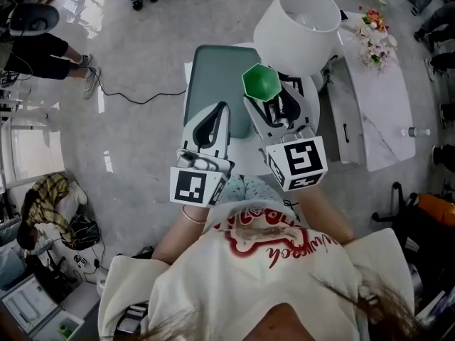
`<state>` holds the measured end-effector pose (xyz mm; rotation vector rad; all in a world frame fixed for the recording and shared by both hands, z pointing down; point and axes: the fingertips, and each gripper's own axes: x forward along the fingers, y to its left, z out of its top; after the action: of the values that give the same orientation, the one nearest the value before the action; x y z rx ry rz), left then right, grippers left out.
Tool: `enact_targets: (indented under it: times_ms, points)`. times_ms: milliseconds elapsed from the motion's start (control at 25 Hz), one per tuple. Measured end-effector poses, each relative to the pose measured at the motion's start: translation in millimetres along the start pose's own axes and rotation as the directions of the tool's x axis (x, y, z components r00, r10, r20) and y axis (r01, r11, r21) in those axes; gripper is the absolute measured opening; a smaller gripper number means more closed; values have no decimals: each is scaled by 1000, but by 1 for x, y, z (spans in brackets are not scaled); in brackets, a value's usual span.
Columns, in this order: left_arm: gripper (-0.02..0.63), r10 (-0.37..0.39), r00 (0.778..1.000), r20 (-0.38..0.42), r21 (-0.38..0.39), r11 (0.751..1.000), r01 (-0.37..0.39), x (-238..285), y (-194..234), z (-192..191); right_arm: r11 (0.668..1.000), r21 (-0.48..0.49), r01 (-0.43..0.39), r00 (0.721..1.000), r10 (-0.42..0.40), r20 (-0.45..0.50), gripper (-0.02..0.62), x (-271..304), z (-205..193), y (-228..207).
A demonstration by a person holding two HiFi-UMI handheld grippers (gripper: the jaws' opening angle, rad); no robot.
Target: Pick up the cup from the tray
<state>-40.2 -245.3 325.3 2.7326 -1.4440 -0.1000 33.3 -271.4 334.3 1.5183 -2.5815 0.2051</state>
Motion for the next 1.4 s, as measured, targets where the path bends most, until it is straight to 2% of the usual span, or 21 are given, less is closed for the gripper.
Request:
enact_targets:
  times_ms: [360,520,760,960,1400]
  points:
    - [14,40,999,25,17,999,-41,0,-8,5,999,-37,-35,999,36,32,275,-11,5,-2]
    - [12,68,997,47,-4,998,-68,-8,-8,7,999,-27,-47,998,48,42,275,-19,1,0]
    - [14,63,996,63,13,998,-64,-30,-23,14,998,-40,-43,997,45,57,275,-43,1,11]
    - [12,46,997,69,24,999,-48,-66,-42,18,998,-57,-26,997,30,69,275,-76,2,35]
    - [12,9,997,79,14,1000,-10,-178,-101,21,1000,-6,18,997,-17,70,275,-185,-19,107]
